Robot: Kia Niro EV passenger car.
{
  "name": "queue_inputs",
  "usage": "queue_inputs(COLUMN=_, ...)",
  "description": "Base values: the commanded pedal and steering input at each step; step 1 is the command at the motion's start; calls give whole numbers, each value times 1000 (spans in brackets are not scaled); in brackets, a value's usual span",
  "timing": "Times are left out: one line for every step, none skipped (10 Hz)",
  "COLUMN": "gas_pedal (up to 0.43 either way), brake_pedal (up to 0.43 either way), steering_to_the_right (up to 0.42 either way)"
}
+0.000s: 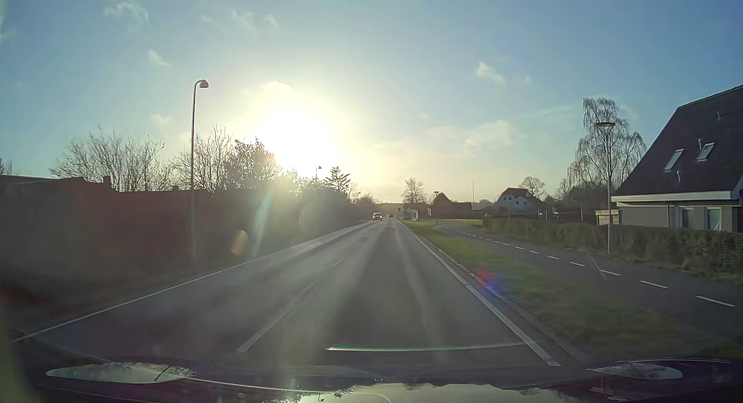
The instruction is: Follow the waypoints while adhering to traffic rules and regulations
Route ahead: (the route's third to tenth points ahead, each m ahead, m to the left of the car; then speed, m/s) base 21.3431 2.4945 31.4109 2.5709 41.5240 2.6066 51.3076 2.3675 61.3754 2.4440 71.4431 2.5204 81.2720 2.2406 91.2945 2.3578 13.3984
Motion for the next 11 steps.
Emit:
queue_inputs(gas_pedal=118, brake_pedal=0, steering_to_the_right=1)
queue_inputs(gas_pedal=118, brake_pedal=0, steering_to_the_right=1)
queue_inputs(gas_pedal=118, brake_pedal=0, steering_to_the_right=1)
queue_inputs(gas_pedal=118, brake_pedal=0, steering_to_the_right=1)
queue_inputs(gas_pedal=118, brake_pedal=0, steering_to_the_right=1)
queue_inputs(gas_pedal=118, brake_pedal=0, steering_to_the_right=1)
queue_inputs(gas_pedal=118, brake_pedal=0, steering_to_the_right=1)
queue_inputs(gas_pedal=118, brake_pedal=0, steering_to_the_right=2)
queue_inputs(gas_pedal=118, brake_pedal=0, steering_to_the_right=2)
queue_inputs(gas_pedal=118, brake_pedal=0, steering_to_the_right=2)
queue_inputs(gas_pedal=118, brake_pedal=0, steering_to_the_right=2)
